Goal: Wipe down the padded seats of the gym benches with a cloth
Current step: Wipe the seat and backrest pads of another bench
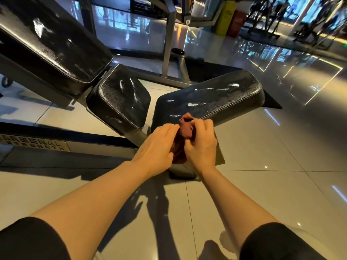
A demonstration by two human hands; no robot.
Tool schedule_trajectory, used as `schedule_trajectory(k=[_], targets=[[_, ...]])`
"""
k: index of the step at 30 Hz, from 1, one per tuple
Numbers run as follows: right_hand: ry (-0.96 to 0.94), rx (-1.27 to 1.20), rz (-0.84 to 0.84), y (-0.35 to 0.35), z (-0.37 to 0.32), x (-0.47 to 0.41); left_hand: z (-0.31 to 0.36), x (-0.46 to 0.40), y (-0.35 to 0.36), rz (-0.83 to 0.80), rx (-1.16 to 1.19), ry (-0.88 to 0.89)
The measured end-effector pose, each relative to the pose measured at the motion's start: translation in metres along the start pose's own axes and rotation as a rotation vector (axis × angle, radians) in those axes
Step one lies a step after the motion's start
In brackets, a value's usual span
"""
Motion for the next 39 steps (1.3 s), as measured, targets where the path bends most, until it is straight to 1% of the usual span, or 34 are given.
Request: schedule_trajectory(k=[3, 5, 7, 8, 13, 14, 16, 18, 20, 21, 23, 26, 28, 30, 33, 35, 37, 39], targets=[[0.13, -0.035, 0.209, -0.033, 0.019, -0.017, 0.007, -0.007, 0.001, 0.033, 0.017, 0.027], [0.234, -0.038, 0.298, -0.047, 0.03, -0.024, 0.013, -0.01, 0.002, 0.048, 0.023, 0.043], [0.285, -0.007, 0.272, -0.047, 0.032, -0.025, 0.019, -0.012, 0.003, 0.053, 0.022, 0.066], [0.275, -0.001, 0.237, -0.042, 0.03, -0.023, 0.021, -0.013, 0.004, 0.055, 0.028, 0.074], [0.074, 0.035, -0.011, -0.014, 0.022, -0.011, 0.029, -0.023, 0.008, 0.096, 0.088, 0.089], [0.062, 0.042, -0.026, -0.016, 0.024, -0.013, 0.03, -0.025, 0.01, 0.101, 0.091, 0.086], [0.101, 0.026, 0.057, -0.035, 0.033, -0.022, 0.036, -0.027, 0.015, 0.118, 0.091, 0.099], [0.22, 0.013, 0.197, -0.065, 0.05, -0.036, 0.044, -0.03, 0.018, 0.144, 0.089, 0.139], [0.316, 0.018, 0.272, -0.087, 0.067, -0.049, 0.052, -0.034, 0.021, 0.173, 0.105, 0.168], [0.322, 0.028, 0.276, -0.09, 0.072, -0.053, 0.056, -0.037, 0.023, 0.186, 0.117, 0.172], [0.249, 0.044, 0.235, -0.083, 0.069, -0.053, 0.062, -0.042, 0.026, 0.219, 0.143, 0.177], [0.043, 0.02, 0.078, -0.055, 0.057, -0.04, 0.068, -0.049, 0.031, 0.282, 0.203, 0.178], [-0.004, 0.008, 0.013, -0.051, 0.058, -0.039, 0.071, -0.054, 0.035, 0.314, 0.226, 0.168], [0.044, 0.012, 0.06, -0.064, 0.066, -0.047, 0.075, -0.057, 0.039, 0.325, 0.224, 0.168], [0.22, -0.007, 0.252, -0.097, 0.085, -0.064, 0.081, -0.06, 0.045, 0.295, 0.201, 0.175], [0.263, 0.004, 0.33, -0.111, 0.093, -0.073, 0.081, -0.062, 0.047, 0.288, 0.195, 0.16], [0.212, 0.021, 0.31, -0.109, 0.09, -0.074, 0.08, -0.063, 0.047, 0.292, 0.195, 0.146], [0.138, 0.042, 0.227, -0.095, 0.082, -0.066, 0.079, -0.064, 0.047, 0.301, 0.191, 0.136]])
Point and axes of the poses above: each hand's wrist, its own x-axis away from the middle knuckle, its own y-axis out of the palm, z = x × y, the point moved 7 cm from there along -x, towards the middle knuckle, and after that the axes turned 14 degrees about x, right-handed, at the moved point
